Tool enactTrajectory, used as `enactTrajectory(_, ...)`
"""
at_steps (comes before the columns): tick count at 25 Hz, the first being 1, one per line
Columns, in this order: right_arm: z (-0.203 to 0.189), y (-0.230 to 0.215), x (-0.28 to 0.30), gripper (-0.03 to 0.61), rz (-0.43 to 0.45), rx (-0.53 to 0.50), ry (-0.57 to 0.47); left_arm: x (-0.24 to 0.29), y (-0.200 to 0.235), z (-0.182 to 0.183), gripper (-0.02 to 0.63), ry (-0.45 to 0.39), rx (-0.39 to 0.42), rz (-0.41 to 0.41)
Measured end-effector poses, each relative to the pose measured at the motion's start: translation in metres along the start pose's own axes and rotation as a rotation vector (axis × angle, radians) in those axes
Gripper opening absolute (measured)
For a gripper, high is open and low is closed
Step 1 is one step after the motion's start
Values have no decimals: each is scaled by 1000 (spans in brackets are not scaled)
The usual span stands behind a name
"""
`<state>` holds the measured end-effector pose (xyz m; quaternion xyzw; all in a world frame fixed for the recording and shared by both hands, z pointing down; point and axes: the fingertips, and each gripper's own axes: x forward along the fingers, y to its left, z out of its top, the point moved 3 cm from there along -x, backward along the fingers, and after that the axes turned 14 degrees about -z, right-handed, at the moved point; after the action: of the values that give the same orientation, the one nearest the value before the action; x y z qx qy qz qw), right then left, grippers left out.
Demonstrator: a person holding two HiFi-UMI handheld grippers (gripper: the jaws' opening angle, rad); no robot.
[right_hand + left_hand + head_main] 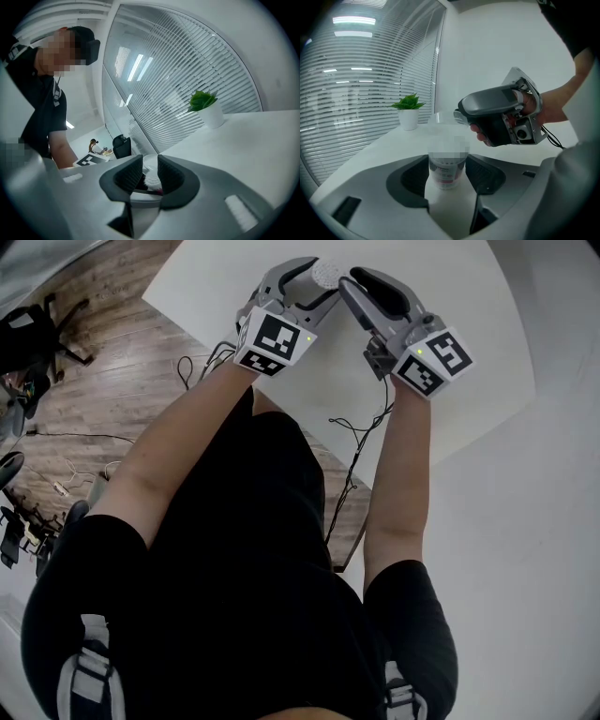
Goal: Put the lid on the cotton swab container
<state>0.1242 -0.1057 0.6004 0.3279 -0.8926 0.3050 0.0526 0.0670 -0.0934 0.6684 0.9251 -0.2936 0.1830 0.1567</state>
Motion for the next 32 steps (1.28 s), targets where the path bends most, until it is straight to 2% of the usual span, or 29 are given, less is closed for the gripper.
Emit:
enactTrajectory(9,-11,5,5,109,-74,-117,41,2,0,1,250,-2,3,1)
enactTrajectory(20,-13,6,5,109,-144,-198,57,5,-2,6,250,-3,1,4)
enactTrajectory(32,-16,16,10,106,-224,-375,50,3,-1,7,250,-10,3,9)
